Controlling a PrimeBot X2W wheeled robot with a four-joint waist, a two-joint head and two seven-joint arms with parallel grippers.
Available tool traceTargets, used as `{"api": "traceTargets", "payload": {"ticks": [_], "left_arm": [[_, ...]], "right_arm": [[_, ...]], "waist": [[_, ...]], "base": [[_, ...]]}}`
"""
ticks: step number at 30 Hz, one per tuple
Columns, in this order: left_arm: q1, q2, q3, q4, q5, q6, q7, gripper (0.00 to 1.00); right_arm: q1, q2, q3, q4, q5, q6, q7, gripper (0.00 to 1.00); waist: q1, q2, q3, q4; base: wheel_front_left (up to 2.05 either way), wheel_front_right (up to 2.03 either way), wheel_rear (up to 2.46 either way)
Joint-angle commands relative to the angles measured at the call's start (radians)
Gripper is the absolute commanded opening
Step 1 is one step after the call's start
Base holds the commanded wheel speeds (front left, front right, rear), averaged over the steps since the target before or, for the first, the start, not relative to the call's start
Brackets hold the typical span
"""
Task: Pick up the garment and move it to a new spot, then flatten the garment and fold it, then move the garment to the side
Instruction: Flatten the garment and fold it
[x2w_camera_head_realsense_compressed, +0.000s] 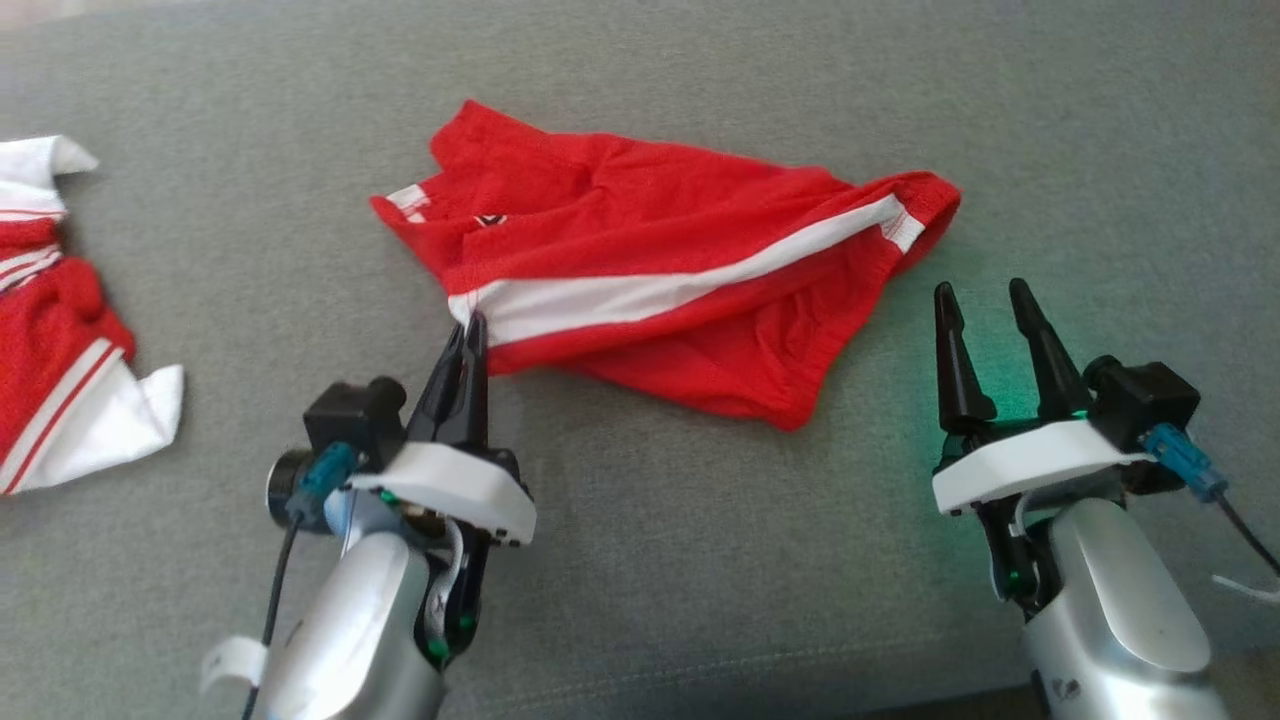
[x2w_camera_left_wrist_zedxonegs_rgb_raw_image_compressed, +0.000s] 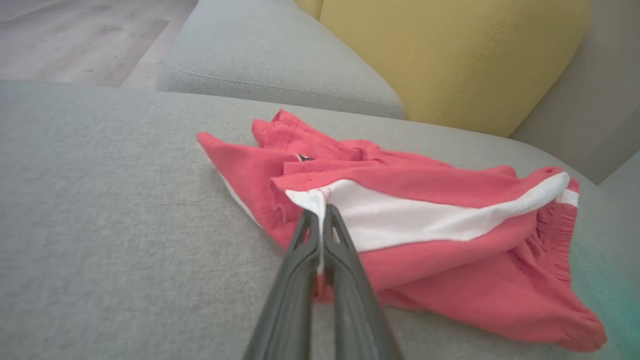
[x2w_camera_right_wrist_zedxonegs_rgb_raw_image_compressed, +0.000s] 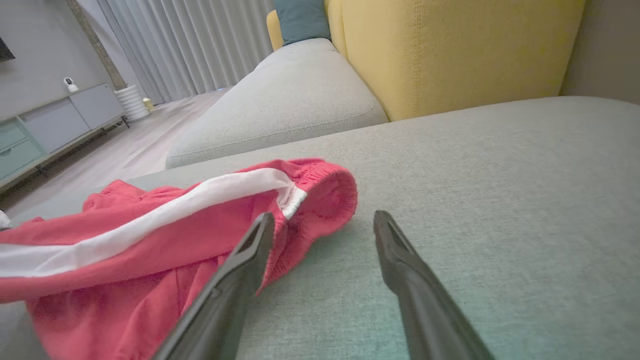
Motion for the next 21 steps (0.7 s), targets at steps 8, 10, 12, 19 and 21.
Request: {"api": "traceTargets", "payload": {"ticks": [8, 10, 12, 19, 21], "left_arm": [[-0.001, 0.009, 0.026, -0.033, 0.015, -0.002, -0.006, 0.0], [-0.001, 0.009, 0.023, -0.032, 0.017, -0.003, -0.006, 0.0], [-0.002, 0.009, 0.019, -0.031, 0.018, -0.004, -0.006, 0.0], [-0.008, 0.009, 0.005, -0.03, 0.022, -0.006, -0.006, 0.0], [-0.01, 0.009, 0.001, -0.03, 0.021, -0.006, -0.006, 0.0]], "right_arm": [[-0.046, 0.009, 0.06, -0.007, 0.098, -0.001, -0.006, 1.0], [-0.064, 0.009, 0.066, 0.001, 0.113, -0.001, -0.006, 1.0], [-0.081, 0.009, 0.066, 0.01, 0.121, -0.001, -0.006, 1.0], [-0.14, 0.009, 0.063, 0.063, 0.157, -0.001, -0.006, 1.0], [-0.148, 0.009, 0.059, 0.08, 0.16, -0.001, -0.006, 1.0]], "waist": [[0.0, 0.0, -0.002, 0.029], [0.0, 0.0, 0.0, 0.036], [0.0, 0.0, 0.003, 0.043], [0.0, 0.0, 0.02, 0.072], [0.0, 0.0, 0.026, 0.081]], "base": [[0.0, 0.0, 0.0], [0.0, 0.0, 0.0], [0.0, 0.0, 0.0], [0.0, 0.0, 0.0], [0.0, 0.0, 0.0]]}}
